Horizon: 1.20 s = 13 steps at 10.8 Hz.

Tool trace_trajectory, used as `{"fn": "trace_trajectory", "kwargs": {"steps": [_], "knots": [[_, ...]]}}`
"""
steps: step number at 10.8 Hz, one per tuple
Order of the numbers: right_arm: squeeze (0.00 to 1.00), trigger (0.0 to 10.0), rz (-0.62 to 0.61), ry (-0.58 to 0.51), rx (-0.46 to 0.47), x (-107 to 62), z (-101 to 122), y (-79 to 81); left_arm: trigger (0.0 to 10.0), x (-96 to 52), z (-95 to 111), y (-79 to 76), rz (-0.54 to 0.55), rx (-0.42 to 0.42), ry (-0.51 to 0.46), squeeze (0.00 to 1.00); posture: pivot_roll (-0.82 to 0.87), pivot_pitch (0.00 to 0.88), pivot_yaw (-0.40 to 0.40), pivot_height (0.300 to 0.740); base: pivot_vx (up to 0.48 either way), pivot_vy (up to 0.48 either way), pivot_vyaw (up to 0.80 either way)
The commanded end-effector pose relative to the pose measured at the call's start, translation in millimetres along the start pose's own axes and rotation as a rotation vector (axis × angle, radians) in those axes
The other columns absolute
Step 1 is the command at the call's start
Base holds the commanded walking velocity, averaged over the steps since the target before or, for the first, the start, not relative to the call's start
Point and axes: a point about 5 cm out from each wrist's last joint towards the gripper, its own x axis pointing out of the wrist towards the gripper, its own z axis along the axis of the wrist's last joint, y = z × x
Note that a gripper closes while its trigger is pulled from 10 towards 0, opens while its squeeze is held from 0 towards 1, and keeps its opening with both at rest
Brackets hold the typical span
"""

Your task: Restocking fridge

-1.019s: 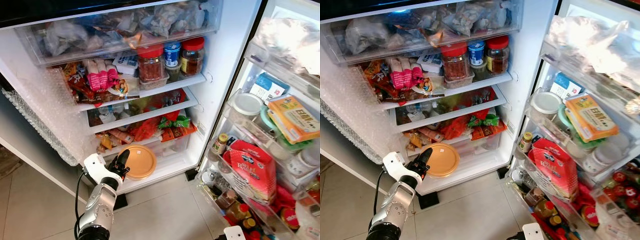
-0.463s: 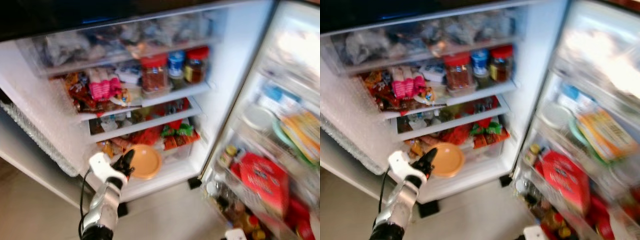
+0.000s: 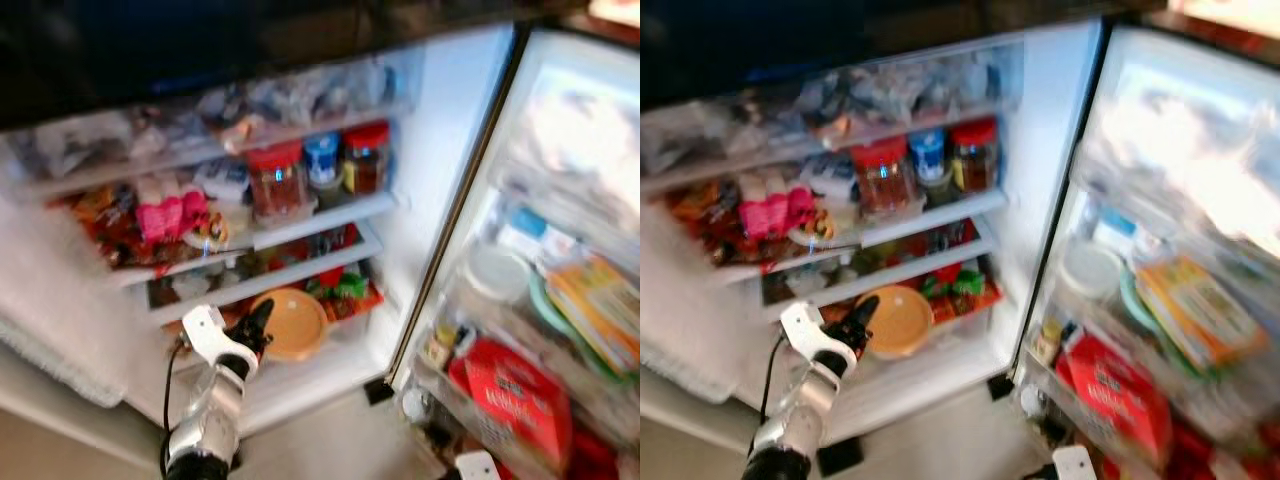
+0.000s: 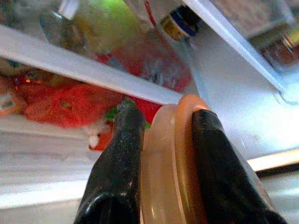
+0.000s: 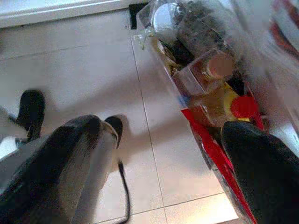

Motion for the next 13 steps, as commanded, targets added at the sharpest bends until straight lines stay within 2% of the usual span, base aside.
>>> {"fn": "trace_trajectory", "kwargs": {"steps": [1, 3, 13], "knots": [[0.0, 10.0, 0.021, 0.017, 0.009, -0.5, -5.2, 7.5, 10.0, -3.5, 3.0, 8.0, 0.027, -0.013, -0.01, 0.0, -0.04, 0.109, 0.0, 0.74, 0.277, 0.0, 0.0], [0.0, 10.0, 0.025, 0.018, 0.003, -0.5, -5.3, 7.9, 10.0, -4.3, 1.8, 7.9, 0.029, -0.015, -0.009, 0.0, -0.04, 0.11, 0.0, 0.74, 0.255, 0.0, 0.0], [0.0, 10.0, 0.028, 0.02, 0.0, -0.5, -5.4, 8.2, 10.0, -5.0, 0.7, 8.8, 0.034, -0.016, -0.006, 0.0, -0.05, 0.111, 0.0, 0.74, 0.0, 0.0, 0.0]]}}
